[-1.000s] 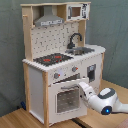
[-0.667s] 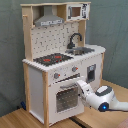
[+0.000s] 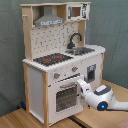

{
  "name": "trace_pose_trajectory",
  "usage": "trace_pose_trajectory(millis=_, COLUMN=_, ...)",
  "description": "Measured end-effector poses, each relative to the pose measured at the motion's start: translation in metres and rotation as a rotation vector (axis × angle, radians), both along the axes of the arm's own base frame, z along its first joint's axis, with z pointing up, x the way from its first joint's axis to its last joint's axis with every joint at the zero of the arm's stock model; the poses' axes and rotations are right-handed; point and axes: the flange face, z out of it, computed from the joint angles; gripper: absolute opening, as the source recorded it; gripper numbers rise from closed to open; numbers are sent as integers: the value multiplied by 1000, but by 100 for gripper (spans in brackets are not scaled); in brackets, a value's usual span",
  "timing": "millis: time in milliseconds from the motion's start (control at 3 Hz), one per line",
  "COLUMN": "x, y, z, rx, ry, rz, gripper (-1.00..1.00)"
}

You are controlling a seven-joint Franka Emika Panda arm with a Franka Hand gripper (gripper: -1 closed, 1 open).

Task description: Play with the kitchen

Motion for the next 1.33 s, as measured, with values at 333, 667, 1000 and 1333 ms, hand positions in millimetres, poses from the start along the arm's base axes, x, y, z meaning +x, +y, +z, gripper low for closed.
trace_pose_trajectory(millis=333, x=42, y=-40, z=22, rx=45, ry=-34, rz=-132, gripper=100)
trace_pose_trajectory(millis=667, x=22, y=2, z=60, rx=74, ry=-77, rz=-51, gripper=100)
trace_pose_trajectory(millis=1000, x=5, y=20, z=94, rx=48, ry=-101, rz=-1, gripper=100)
trace_pose_trajectory(millis=1333, x=-32, y=48, z=105, rx=-22, ry=-125, rz=97, gripper=100)
